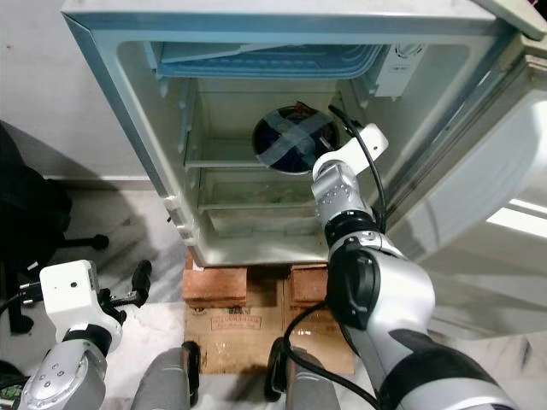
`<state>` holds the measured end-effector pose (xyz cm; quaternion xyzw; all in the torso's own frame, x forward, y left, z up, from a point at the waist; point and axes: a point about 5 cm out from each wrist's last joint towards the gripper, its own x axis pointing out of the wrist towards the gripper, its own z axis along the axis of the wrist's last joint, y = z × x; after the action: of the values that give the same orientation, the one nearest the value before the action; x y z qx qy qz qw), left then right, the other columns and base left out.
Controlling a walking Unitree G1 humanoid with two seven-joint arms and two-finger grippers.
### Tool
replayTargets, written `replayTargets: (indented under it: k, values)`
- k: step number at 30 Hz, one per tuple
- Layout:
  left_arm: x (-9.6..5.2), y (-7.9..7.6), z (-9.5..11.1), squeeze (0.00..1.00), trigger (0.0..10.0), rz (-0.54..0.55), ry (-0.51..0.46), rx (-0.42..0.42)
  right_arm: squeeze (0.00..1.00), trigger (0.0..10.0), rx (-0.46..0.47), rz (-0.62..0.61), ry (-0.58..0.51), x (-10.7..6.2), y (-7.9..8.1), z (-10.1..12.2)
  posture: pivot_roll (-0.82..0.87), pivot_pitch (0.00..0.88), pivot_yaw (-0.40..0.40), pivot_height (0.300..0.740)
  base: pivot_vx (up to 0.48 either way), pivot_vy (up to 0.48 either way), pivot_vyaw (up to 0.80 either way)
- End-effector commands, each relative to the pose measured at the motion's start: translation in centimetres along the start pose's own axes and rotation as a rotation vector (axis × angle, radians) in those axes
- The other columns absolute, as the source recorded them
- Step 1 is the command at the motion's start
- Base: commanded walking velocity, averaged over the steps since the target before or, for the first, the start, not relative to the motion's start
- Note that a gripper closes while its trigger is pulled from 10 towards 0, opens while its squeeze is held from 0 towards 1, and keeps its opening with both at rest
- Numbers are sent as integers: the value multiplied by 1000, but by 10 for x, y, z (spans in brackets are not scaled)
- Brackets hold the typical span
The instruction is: Restocking fridge
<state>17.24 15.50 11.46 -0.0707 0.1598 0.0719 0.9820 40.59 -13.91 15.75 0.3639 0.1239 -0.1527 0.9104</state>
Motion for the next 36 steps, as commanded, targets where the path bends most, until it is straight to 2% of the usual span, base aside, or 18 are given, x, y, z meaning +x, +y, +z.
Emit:
replayTargets:
  k: [1,11,17,18,19,20,21,36]
  values:
    - [-5,-2,0,0,10000,14,7,-20,0,10000,12,-32,-13,0,3,4,299,282,-70,740,0,0,0]
    - [-9,-3,-2,0,10000,34,29,-38,0,10000,82,-174,-15,-2,2,5,312,280,-82,740,0,0,0]
    - [-11,-4,-4,0,10000,44,37,-44,0,10000,132,-164,-4,-4,9,-1,321,277,-88,740,0,0,0]
    - [-12,-4,-4,0,10000,44,38,-46,0,10000,170,-141,1,-4,12,-2,323,274,-90,740,0,0,0]
    - [-12,-4,-4,0,10000,45,39,-47,157,10000,188,-127,4,-5,14,-3,325,273,-91,740,0,0,0]
    - [-11,-5,-4,0,10000,45,38,-48,843,10000,193,-120,6,-5,16,-4,325,273,-91,740,0,0,0]
    - [-11,-5,-4,0,10000,45,38,-48,1000,10000,186,-121,9,-6,17,-5,325,273,-93,740,0,0,0]
    - [-11,-4,-5,0,10000,66,41,-60,1000,10000,201,-87,17,-7,24,-8,330,282,-100,740,0,0,0]
